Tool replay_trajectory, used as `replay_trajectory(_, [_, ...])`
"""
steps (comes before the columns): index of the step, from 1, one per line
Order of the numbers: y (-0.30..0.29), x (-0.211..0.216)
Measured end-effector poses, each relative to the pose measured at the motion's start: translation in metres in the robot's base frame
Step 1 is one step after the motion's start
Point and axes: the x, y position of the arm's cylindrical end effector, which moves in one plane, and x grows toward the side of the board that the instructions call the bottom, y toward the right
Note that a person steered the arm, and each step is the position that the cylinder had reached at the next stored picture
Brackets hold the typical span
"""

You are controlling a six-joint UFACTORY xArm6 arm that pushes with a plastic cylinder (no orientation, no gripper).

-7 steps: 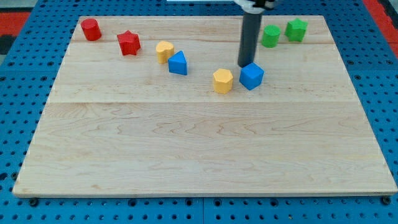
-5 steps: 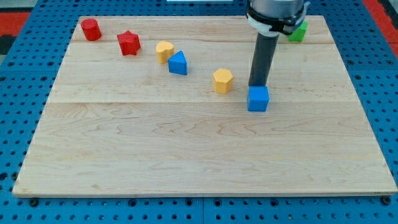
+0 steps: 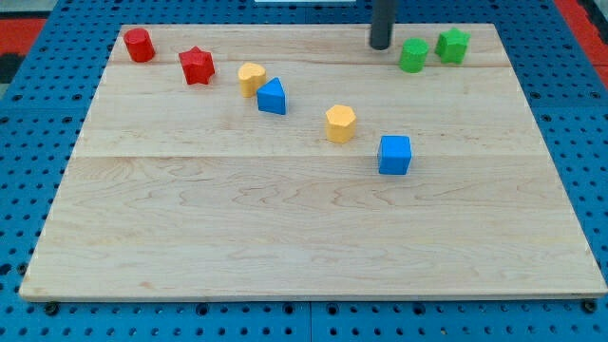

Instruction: Place the green circle diagonally at the bottom right of the blue cube

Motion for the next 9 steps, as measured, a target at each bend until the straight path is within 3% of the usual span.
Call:
replay_trajectory(1, [0.022,-0.01])
replay_trajectory(2, [0.06,0.06])
replay_trajectory(3, [0.071,0.157])
replay_trajectory(4, [0.067,0.145])
replay_trajectory(5, [0.072,0.103])
replay_trajectory(6, [0.036,0.097])
replay_trajectory(7, [-0.005,0.112])
replay_trajectory(8, [-0.034,0.093])
replay_trajectory(9, [-0.056,0.121])
